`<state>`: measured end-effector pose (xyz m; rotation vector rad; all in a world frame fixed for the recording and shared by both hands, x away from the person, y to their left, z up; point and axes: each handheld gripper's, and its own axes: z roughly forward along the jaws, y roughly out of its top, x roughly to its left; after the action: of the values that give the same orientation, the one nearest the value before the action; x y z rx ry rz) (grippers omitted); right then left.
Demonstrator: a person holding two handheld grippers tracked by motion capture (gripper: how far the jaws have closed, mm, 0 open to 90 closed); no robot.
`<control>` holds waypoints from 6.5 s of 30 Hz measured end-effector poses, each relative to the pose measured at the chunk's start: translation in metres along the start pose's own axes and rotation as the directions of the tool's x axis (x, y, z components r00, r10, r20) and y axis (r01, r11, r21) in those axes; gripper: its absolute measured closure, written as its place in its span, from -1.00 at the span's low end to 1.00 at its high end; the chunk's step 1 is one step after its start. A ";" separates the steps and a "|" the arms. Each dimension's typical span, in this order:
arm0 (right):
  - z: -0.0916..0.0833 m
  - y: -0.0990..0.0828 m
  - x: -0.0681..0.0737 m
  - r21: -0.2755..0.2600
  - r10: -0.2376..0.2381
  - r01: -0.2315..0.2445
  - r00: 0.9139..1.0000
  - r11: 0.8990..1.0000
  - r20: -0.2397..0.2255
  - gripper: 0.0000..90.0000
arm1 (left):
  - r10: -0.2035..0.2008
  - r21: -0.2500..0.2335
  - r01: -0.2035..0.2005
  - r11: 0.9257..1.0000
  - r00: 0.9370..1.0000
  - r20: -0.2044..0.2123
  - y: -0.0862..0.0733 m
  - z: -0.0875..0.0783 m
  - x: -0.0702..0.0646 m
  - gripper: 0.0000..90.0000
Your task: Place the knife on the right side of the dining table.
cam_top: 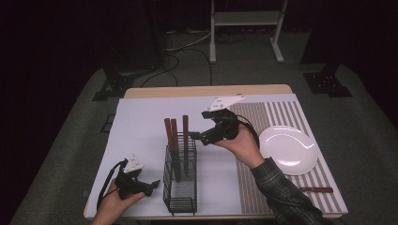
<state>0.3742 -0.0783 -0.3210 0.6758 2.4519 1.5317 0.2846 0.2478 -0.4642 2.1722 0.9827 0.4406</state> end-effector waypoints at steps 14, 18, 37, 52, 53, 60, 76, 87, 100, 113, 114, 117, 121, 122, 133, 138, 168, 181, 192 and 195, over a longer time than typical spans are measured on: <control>0.027 0.018 -0.005 -0.002 0.004 -0.004 0.999 1.000 -0.033 -0.39 | 0.001 0.004 -0.001 1.000 1.000 0.001 0.000 0.000 0.000 -1.00; 0.031 0.020 -0.005 -0.002 0.000 0.000 0.999 1.000 -0.034 -0.24 | 0.001 0.003 -0.001 1.000 1.000 0.002 0.000 0.000 0.000 -1.00; 0.027 0.019 -0.003 0.014 0.001 0.000 0.998 1.000 -0.068 0.47 | 0.002 0.006 -0.002 1.000 1.000 0.004 0.000 -0.001 0.000 -1.00; 0.004 0.021 0.017 -0.031 -0.023 0.018 0.986 0.999 -0.164 0.64 | 0.001 0.004 -0.001 1.000 1.000 0.002 0.000 0.000 0.000 -1.00; 0.003 0.021 0.019 -0.032 -0.022 0.017 0.985 0.999 -0.171 0.65 | 0.001 0.004 -0.001 1.000 1.000 0.003 0.000 0.000 0.000 -1.00; -0.003 0.021 0.026 -0.036 -0.010 0.002 0.976 0.999 -0.215 0.73 | 0.001 0.004 -0.001 1.000 1.000 0.003 0.000 0.000 0.000 -1.00; -0.011 0.034 0.029 -0.082 -0.030 0.011 0.974 0.997 -0.225 0.77 | 0.001 0.004 -0.001 1.000 1.000 0.003 0.000 0.000 0.000 -1.00; -0.027 0.050 0.028 -0.137 -0.056 0.029 0.980 0.990 -0.193 0.77 | 0.003 0.006 -0.003 1.000 1.000 0.004 0.000 0.000 0.000 -1.00; -0.051 0.070 0.024 -0.204 -0.077 0.045 0.986 0.978 -0.149 0.77 | 0.005 0.006 -0.005 1.000 1.000 0.003 0.000 0.000 0.000 -1.00; -0.082 0.088 0.019 -0.275 -0.093 0.064 0.991 0.959 -0.092 0.77 | 0.002 0.003 -0.002 1.000 1.000 0.002 0.000 0.000 0.000 -1.00; -0.084 0.088 0.018 -0.278 -0.091 0.063 0.992 0.959 -0.088 0.77 | 0.002 0.003 -0.002 1.000 1.000 0.002 0.000 0.000 0.000 -1.00; -0.091 0.088 0.016 -0.284 -0.086 0.063 0.994 0.957 -0.069 0.77 | 0.002 0.003 -0.002 1.000 1.000 0.003 0.000 0.000 0.000 -1.00; -0.098 0.087 0.011 -0.289 -0.081 0.066 0.996 0.955 -0.040 0.77 | 0.001 0.003 -0.001 1.000 1.000 0.002 0.000 0.000 0.000 -1.00; -0.099 0.086 0.010 -0.289 -0.079 0.066 0.996 0.955 -0.034 0.77 | 0.002 0.003 -0.002 1.000 1.000 0.002 0.000 0.000 0.000 -1.00; -0.110 0.067 -0.013 -0.277 -0.038 0.051 0.998 0.959 0.054 0.77 | 0.004 0.007 -0.004 1.000 1.000 0.003 0.000 0.000 0.000 -1.00; -0.113 0.056 -0.024 -0.271 -0.010 0.034 0.996 0.962 0.089 0.77 | 0.002 0.006 -0.002 1.000 1.000 0.003 0.000 0.000 0.000 -1.00; -0.118 0.000 -0.101 -0.263 0.115 -0.015 0.922 0.965 0.370 0.77 | 0.001 0.000 -0.001 1.000 1.000 0.001 0.000 0.000 0.000 -1.00; -0.118 -0.026 -0.133 -0.269 0.186 -0.066 0.874 0.961 0.449 0.77 | 0.002 0.002 -0.002 1.000 1.000 0.002 0.000 0.000 0.000 -1.00; -0.113 -0.045 -0.149 -0.263 0.231 -0.114 0.850 0.958 0.473 0.77 | 0.001 0.002 -0.001 1.000 1.000 0.002 0.000 0.000 0.000 -1.00; -0.112 -0.048 -0.152 -0.261 0.240 -0.125 0.846 0.957 0.476 0.77 | 0.001 0.002 -0.001 1.000 1.000 0.002 0.000 0.000 0.000 -1.00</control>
<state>0.4523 -0.2565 -0.3266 1.1282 1.8418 1.4289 0.2846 0.2480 -0.4642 2.1748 0.9813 0.4385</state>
